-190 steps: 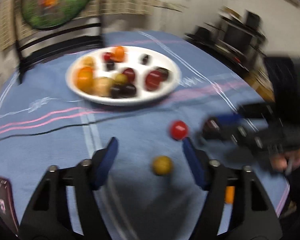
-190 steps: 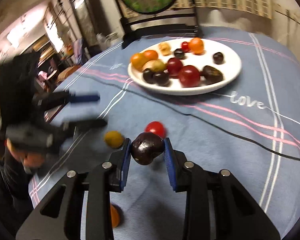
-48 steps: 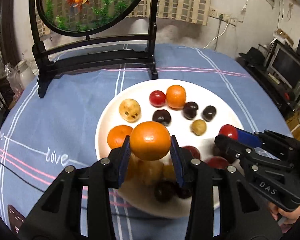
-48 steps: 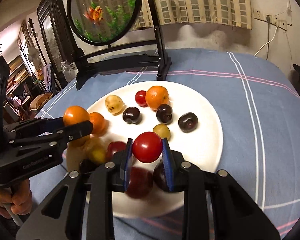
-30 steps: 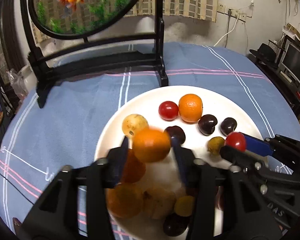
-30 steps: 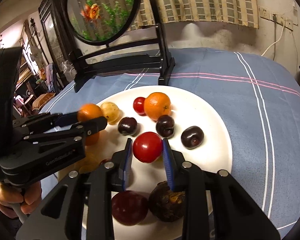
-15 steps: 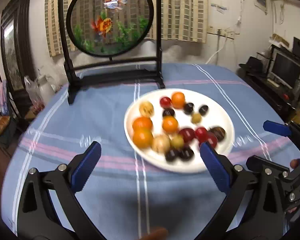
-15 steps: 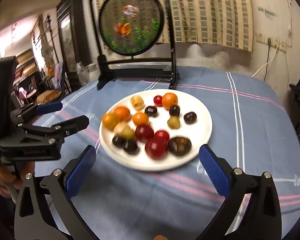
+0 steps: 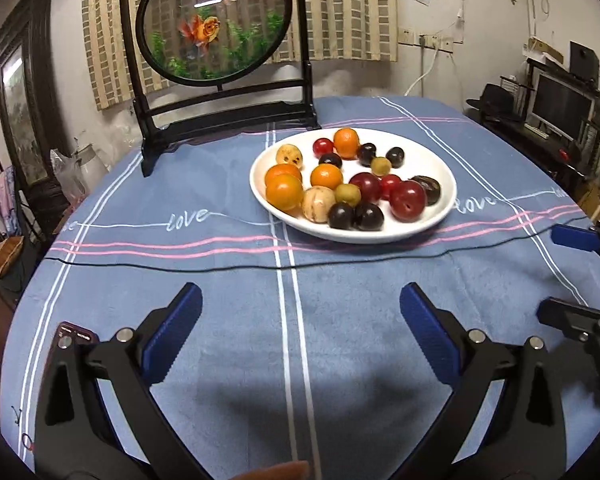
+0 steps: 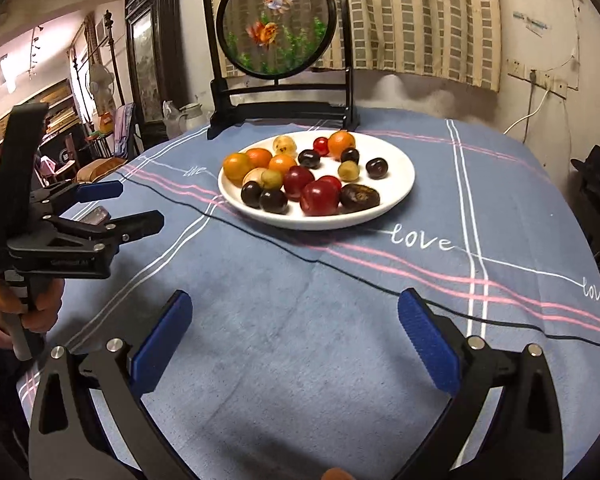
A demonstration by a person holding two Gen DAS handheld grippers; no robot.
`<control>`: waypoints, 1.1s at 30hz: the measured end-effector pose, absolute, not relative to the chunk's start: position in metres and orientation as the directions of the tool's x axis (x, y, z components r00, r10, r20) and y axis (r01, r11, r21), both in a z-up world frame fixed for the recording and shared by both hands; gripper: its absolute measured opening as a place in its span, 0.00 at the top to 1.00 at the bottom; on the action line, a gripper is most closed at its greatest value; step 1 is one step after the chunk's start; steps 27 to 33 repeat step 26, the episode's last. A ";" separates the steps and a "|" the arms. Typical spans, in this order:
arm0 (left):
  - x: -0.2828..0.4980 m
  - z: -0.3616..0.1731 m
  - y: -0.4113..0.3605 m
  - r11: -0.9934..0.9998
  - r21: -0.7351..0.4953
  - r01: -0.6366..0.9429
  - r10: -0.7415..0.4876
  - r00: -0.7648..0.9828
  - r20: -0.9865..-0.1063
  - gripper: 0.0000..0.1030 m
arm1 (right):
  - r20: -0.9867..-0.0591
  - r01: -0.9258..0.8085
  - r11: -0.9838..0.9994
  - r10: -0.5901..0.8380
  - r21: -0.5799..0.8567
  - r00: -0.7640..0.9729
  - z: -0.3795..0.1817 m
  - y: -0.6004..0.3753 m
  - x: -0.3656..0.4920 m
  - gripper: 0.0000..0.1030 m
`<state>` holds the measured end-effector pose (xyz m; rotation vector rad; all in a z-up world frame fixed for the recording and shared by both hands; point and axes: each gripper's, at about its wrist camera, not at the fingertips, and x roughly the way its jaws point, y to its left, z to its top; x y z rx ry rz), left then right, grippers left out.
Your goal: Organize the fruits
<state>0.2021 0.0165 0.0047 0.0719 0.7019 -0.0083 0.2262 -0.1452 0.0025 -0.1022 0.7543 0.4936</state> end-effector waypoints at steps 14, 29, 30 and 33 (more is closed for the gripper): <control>0.196 -0.003 0.014 0.995 0.076 0.058 0.006 0.752 -0.659 0.02 | -0.695 -0.462 0.884 0.376 0.071 0.613 -0.003 -0.143 0.227 0.01; 0.198 -0.007 0.016 0.994 0.105 0.032 0.046 0.747 -0.664 0.02 | -0.697 -0.463 0.884 0.377 0.073 0.610 -0.002 -0.145 0.228 0.01; 0.198 -0.007 0.016 0.994 0.105 0.032 0.046 0.747 -0.664 0.02 | -0.697 -0.463 0.884 0.377 0.073 0.610 -0.002 -0.145 0.228 0.01; 0.198 -0.007 0.016 0.994 0.105 0.032 0.046 0.747 -0.664 0.02 | -0.697 -0.463 0.884 0.377 0.073 0.610 -0.002 -0.145 0.228 0.01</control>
